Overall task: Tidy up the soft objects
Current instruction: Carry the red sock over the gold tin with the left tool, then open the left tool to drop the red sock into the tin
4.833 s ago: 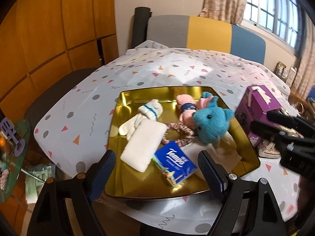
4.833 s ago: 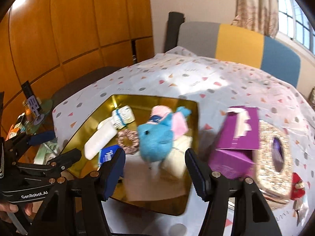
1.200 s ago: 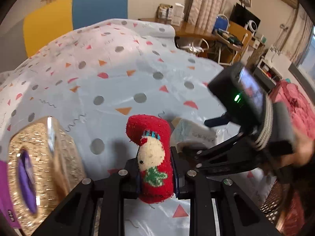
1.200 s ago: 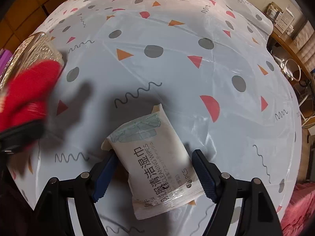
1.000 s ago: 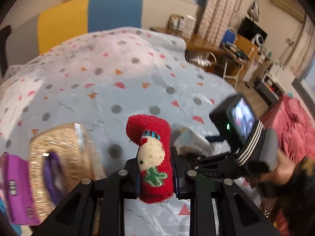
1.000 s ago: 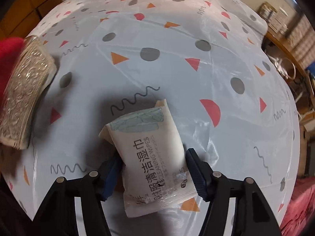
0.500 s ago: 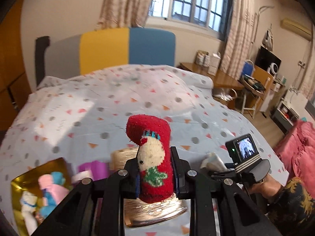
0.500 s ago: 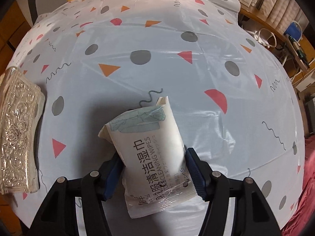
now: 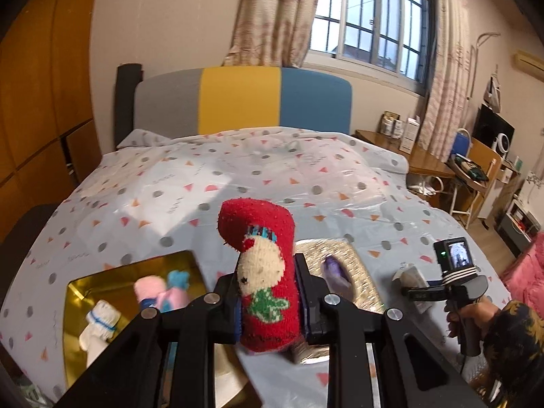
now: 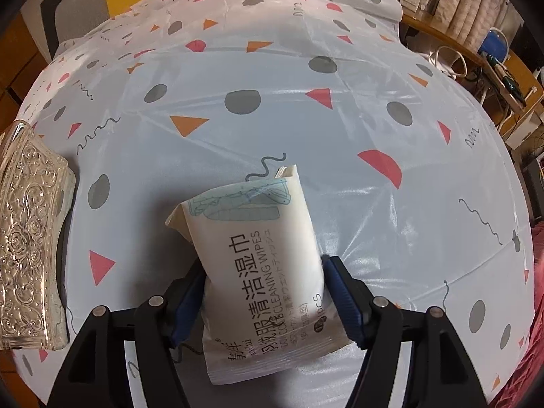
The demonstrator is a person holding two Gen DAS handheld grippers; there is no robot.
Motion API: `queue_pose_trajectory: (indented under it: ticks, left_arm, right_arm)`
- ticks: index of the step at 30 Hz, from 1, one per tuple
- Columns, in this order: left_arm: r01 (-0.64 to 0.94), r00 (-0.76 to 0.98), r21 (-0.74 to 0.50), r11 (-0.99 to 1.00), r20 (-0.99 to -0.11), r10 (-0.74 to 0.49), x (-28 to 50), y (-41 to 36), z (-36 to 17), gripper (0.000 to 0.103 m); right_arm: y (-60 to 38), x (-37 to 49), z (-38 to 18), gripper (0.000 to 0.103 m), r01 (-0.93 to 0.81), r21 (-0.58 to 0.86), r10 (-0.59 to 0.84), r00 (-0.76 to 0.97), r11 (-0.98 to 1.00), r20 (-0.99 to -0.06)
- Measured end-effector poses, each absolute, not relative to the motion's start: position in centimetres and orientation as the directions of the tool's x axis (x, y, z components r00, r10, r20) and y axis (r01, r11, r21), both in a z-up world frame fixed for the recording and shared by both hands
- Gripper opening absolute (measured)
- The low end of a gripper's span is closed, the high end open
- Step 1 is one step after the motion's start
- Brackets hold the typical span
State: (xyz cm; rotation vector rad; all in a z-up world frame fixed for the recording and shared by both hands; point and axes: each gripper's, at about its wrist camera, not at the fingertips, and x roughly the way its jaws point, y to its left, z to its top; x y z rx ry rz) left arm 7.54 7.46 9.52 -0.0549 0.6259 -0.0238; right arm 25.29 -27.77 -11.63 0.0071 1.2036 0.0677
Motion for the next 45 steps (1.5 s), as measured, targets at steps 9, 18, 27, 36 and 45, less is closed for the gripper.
queue_pose_trajectory:
  ticks: [9,18,27,36,45]
  left_arm:
    - [-0.078,0.784,-0.075,0.994,-0.621,0.015,5.0,11.7,6.8,0.025]
    - [-0.143,0.748,-0.096,0.985,-0.662,0.044,4.2,14.8,4.1,0.025]
    - [-0.303,0.690,-0.153,0.941,-0.716,0.105,1.0,22.2,0.8,0.025]
    - [-0.457,0.628,-0.195,0.868,-0.762,0.160,-3.5,28.3,-1.9,0.025]
    - [-0.339,0.614,-0.280,0.898,-0.789,-0.015,0.6,25.0,-3.8,0.025]
  right_arm:
    - [-26.2,22.7,-11.5,0.070,-0.072,-0.009,0.021,0.408,0.997,-0.913]
    - [-25.2,22.7,-11.3,0.070,-0.064,-0.002,0.025,0.416,0.998,-0.909]
    - [-25.2,22.9,-11.3,0.070,-0.070,-0.017,0.015,0.422,0.997,-0.907]
    - [-24.6,22.8,-11.0,0.070,-0.078,-0.031,0.005,0.422,0.996,-0.907]
    - [-24.4,22.7,-10.9,0.070,-0.074,-0.031,0.003,0.423,0.997,-0.906]
